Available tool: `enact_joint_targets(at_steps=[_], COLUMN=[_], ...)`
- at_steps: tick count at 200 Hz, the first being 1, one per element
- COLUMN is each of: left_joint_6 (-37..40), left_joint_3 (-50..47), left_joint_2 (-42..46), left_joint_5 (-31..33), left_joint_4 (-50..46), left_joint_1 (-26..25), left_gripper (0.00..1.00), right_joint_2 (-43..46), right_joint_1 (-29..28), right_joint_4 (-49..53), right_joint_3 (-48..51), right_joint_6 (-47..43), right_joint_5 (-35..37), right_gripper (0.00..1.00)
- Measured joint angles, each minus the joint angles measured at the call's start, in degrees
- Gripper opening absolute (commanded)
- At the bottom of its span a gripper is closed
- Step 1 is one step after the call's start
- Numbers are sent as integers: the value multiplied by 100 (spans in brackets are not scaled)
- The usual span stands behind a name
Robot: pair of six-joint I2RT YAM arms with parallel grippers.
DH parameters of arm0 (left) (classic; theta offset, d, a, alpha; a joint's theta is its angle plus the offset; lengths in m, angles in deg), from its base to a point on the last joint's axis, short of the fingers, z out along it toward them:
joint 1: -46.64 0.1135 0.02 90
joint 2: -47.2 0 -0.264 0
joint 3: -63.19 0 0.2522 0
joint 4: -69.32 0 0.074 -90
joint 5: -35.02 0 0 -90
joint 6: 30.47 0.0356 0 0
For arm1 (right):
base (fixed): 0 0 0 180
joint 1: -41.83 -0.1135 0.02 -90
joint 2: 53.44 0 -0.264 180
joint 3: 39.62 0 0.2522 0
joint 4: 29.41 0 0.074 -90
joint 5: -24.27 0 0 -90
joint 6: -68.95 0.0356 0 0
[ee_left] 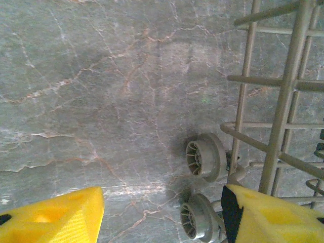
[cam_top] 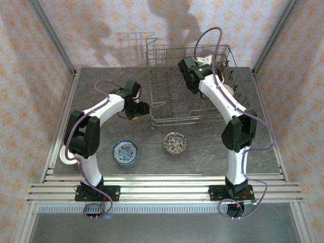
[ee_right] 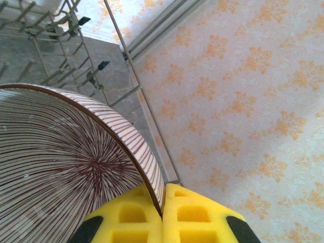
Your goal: Load the bowls into the dish rack
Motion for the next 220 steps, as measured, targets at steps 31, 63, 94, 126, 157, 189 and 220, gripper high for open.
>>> enact_joint_targets(at_steps=[31, 63, 94, 126, 157, 189, 220], left_joint_6=[-9, -7, 0, 13, 15, 15, 15], left_joint_3=[0, -2, -2, 0, 4, 4, 4], left_joint_2=[0, 0, 0, 2, 17, 35, 35], left_joint_5=[2, 4, 26, 59, 111, 155, 179], left_joint_4=[20, 28, 24, 9, 0, 0, -2], left_joint_1=[-109, -138, -138, -142, -142, -160, -168], left_gripper=[64, 65, 66, 67, 67, 67, 67], right_joint_2=[-227, -457, -566, -769, -1025, -1303, -1375], right_joint_1=[83, 142, 179, 254, 304, 271, 264], right_joint_4=[221, 398, 474, 483, 503, 634, 732], right_joint_3=[0, 0, 0, 0, 0, -179, -243], right_joint_6=[170, 282, 328, 341, 341, 387, 433], right_joint_5=[328, 603, 796, 973, 1032, 1196, 1261], right_gripper=[0, 0, 0, 0, 0, 0, 0])
